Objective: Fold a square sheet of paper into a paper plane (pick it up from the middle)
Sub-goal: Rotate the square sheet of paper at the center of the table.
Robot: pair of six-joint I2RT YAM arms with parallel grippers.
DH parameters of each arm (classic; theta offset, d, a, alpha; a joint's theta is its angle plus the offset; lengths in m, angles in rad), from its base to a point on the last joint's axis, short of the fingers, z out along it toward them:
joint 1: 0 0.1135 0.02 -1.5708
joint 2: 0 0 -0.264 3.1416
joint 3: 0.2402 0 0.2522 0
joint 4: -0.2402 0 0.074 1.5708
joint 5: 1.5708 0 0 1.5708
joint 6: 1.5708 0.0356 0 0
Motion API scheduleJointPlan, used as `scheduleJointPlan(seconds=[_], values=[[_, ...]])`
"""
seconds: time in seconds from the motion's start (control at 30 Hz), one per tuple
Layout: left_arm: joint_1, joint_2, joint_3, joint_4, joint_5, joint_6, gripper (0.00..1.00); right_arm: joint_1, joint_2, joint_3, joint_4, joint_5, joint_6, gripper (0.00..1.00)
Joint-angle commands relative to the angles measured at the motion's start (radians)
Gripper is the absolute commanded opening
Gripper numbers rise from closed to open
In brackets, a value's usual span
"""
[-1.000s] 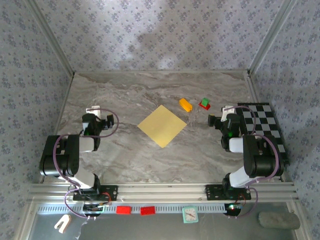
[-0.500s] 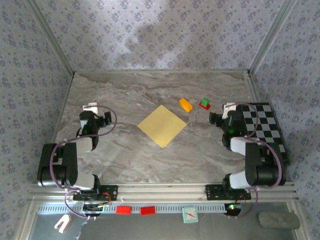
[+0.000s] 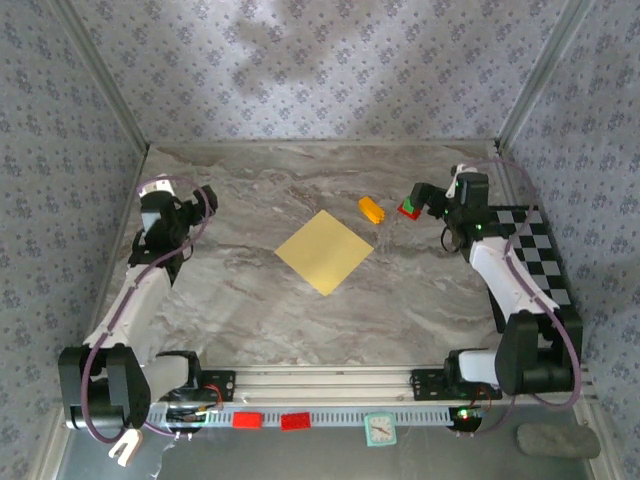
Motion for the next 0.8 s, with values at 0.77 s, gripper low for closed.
scheduleJointPlan(seconds=[0.77], values=[[-0.128, 0.233, 0.055, -0.033, 0.237, -0.314, 1.00, 0.504, 0.795, 0.728, -0.377, -0.161, -0.020, 0.80]])
